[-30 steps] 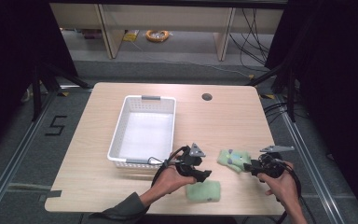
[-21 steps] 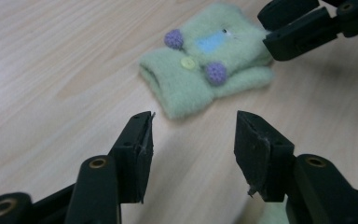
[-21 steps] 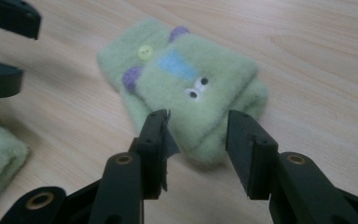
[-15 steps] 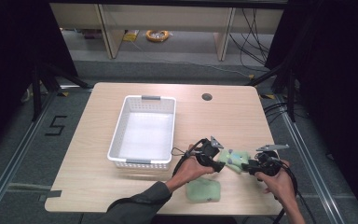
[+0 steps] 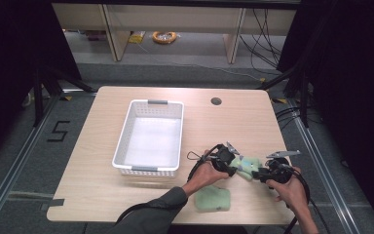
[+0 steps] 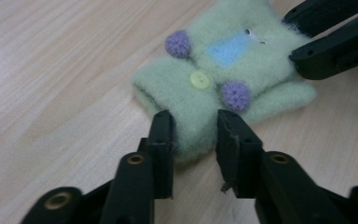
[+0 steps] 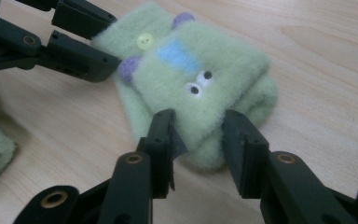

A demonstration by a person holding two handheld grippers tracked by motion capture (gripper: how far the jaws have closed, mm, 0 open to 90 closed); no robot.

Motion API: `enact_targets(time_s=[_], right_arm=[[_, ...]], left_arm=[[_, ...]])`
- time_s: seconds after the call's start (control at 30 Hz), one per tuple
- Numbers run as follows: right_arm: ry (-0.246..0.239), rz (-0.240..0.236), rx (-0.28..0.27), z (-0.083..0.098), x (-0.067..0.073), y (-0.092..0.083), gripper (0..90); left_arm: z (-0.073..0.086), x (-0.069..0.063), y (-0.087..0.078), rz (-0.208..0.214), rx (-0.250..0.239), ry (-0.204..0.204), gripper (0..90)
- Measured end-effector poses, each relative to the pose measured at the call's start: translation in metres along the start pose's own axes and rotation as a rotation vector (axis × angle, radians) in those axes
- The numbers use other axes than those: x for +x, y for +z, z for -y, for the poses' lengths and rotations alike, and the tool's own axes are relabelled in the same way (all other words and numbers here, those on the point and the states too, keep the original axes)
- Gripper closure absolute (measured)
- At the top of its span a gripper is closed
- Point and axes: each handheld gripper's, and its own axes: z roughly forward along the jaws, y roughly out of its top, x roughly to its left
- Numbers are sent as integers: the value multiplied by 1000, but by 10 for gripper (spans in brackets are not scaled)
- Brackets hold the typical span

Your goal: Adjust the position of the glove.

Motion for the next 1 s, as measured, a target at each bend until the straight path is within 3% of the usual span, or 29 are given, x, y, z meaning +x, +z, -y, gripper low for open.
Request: enact_targets(time_s=[0.2,0.3,0.33,0.37,0.4,0.47,0.5,0.63,0.67,0.77,0.8,1.0], right_arm=[[-1,-29,10,-1,0,1,804],[-37,-21,-6,-1,0,1,830],[-7,-23,7,-2,3,-2,833],[-3,-28,2,-2,3,-3,836],[-58,-31,-40,-3,1,-2,838],[-74,-29,-51,-4,2,-5,840],[-91,-29,-72,-4,3,-6,840],[-72,-52,-79,-8,15,-20,841],[-82,-29,-115,-8,19,-21,841],[-83,-47,-117,-11,28,-28,841],[-116,-68,-190,-11,32,-25,841],[-155,-80,-151,-13,48,-31,841]], left_arm=[[2,-3,-4,-14,8,27,792],[3,-1,-8,-5,22,48,808],[4,-3,-8,-8,-16,14,810],[4,-2,-12,1,-7,19,811],[5,-3,-14,3,-18,17,812],[6,-3,-21,9,-29,18,812],[6,-1,-27,15,-11,54,812],[9,-4,-46,26,-76,12,812],[10,-4,-52,29,-81,21,812],[14,-5,-64,31,-97,22,811],[16,-6,-68,30,-99,23,810],[32,-8,-86,41,-111,27,809]])
